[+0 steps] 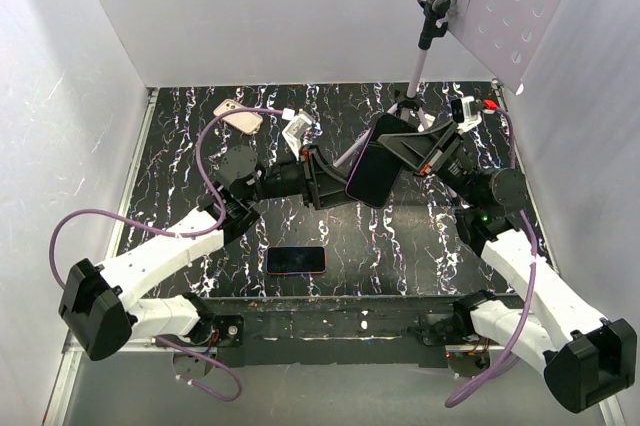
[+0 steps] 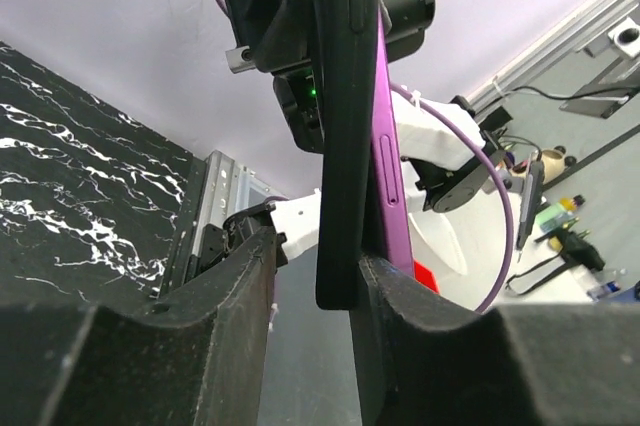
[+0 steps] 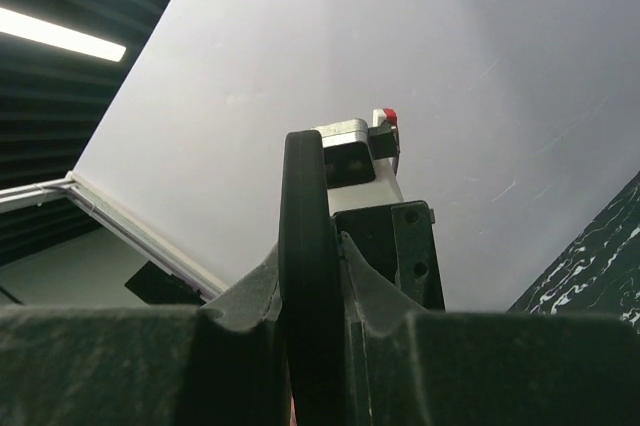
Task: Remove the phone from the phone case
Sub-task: Remove the phone case from the phone, then place the phone at the center of the board.
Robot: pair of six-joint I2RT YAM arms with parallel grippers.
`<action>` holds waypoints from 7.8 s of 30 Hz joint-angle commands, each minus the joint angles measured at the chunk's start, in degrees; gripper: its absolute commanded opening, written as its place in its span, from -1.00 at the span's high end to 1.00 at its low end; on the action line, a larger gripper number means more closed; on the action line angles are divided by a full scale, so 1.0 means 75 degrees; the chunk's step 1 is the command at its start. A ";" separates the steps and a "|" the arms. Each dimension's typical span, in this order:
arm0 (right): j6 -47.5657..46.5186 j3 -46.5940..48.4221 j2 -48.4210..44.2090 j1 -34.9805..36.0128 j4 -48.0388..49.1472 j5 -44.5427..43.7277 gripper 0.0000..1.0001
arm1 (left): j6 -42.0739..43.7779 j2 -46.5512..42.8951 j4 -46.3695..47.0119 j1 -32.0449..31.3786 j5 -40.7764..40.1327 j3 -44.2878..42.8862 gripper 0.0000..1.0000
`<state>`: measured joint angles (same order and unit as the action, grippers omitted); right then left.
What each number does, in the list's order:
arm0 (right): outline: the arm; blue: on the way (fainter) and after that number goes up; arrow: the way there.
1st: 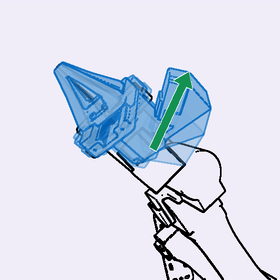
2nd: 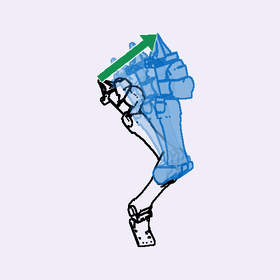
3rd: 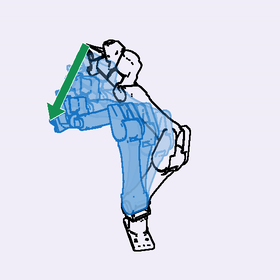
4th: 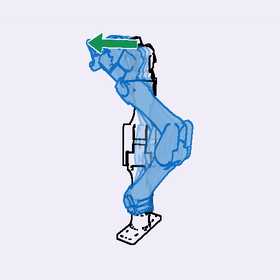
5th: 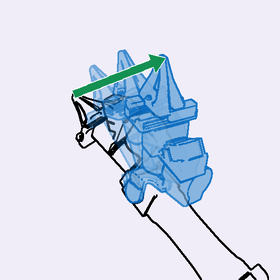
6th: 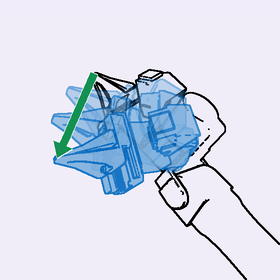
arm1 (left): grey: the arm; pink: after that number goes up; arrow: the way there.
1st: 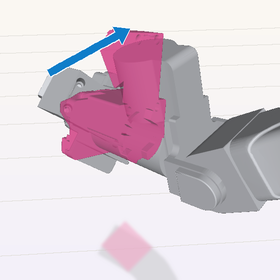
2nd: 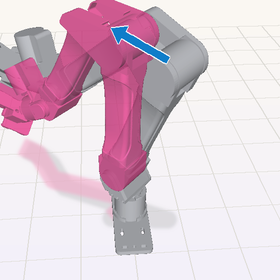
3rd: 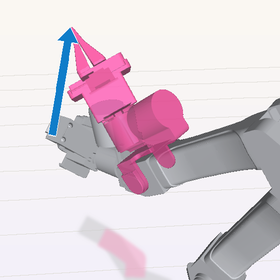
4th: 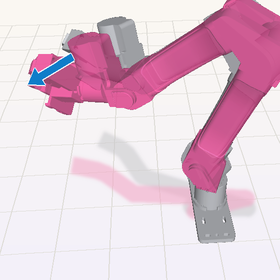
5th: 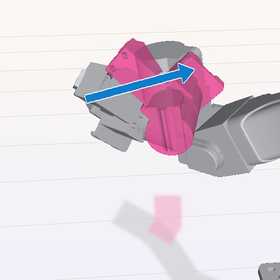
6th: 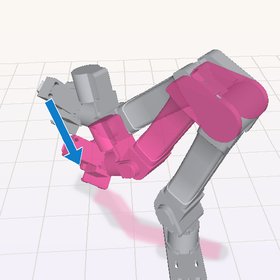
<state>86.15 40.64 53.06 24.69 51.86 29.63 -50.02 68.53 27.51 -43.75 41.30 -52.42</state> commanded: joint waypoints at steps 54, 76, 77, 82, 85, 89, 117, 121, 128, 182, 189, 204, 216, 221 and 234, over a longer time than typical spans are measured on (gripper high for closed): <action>-0.2194 0.0534 -0.1402 -0.0186 -0.3738 0.0210 0.97 | -0.1381 -0.1637 -0.1358 -0.0929 -0.1602 0.0767 0.31; -0.1678 0.0405 -0.1367 -0.0186 -0.3164 0.0538 0.97 | -0.1931 -0.1123 -0.0880 -0.0812 -0.2483 0.0686 0.34; -0.1724 0.0382 -0.1379 -0.0186 -0.3199 0.0550 0.97 | -0.2060 -0.1064 -0.0797 -0.0800 -0.2471 0.0650 0.34; -0.1947 0.0405 -0.1227 -0.0163 -0.3339 0.0923 0.97 | -0.2214 -0.0713 -0.0773 -0.0765 -0.2378 0.0335 0.33; -0.2391 0.0627 -0.1122 -0.0116 -0.3888 0.1263 0.97 | -0.2120 -0.0350 -0.0762 -0.0706 -0.1981 0.0007 0.41; -0.2966 0.0990 -0.0899 -0.0104 -0.4756 0.1896 0.97 | -0.1991 0.0107 -0.0715 -0.0531 -0.1220 -0.0369 0.53; -0.4432 0.1542 -0.0781 0.0634 -0.6585 0.1640 -0.10 | -0.3233 0.0332 0.1512 0.0149 -0.0643 -0.0077 1.00; -0.4467 0.1519 -0.1015 0.0611 -0.6644 0.1605 -0.50 | -0.3525 0.0004 0.1629 0.0266 -0.0772 0.0192 1.00; -0.4596 0.0946 -0.1917 0.0599 -0.6470 0.1044 -0.60 | -0.3911 -0.0559 0.1021 0.0501 -0.1392 0.0450 1.00; -0.5299 0.2105 0.0052 0.1079 -1.0674 -0.6223 0.97 | -0.4406 -0.2994 -0.2102 -0.0693 -0.4855 0.2067 1.00; -0.5533 0.2104 -0.1483 0.1220 -1.1646 -0.6083 0.97 | -0.5410 -0.2813 -0.4835 -0.1128 -0.8843 0.2361 1.00; -0.5498 0.2163 -0.2820 0.1232 -1.2550 -0.5380 0.97 | -0.9886 0.0317 -0.9186 -0.1655 -1.1086 0.0932 1.00; -0.5393 0.2351 -0.3512 0.1232 -1.3172 -0.5392 0.97 | -1.2489 0.1772 -0.9398 -0.1972 -1.0803 0.0486 1.00; -0.5381 0.2292 -0.3535 0.1232 -1.3207 -0.5275 0.97 | -1.3638 0.2111 -0.9188 -0.2077 -1.0850 0.0381 1.00; -0.5475 0.2222 -0.3770 0.1232 -1.3336 -0.5415 0.97 | -1.3745 0.2792 -0.7371 -0.2194 -1.1506 0.0614 1.00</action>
<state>45.23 56.05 25.71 33.63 -49.95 -9.98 -114.87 89.60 -28.34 -59.44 -41.52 -48.88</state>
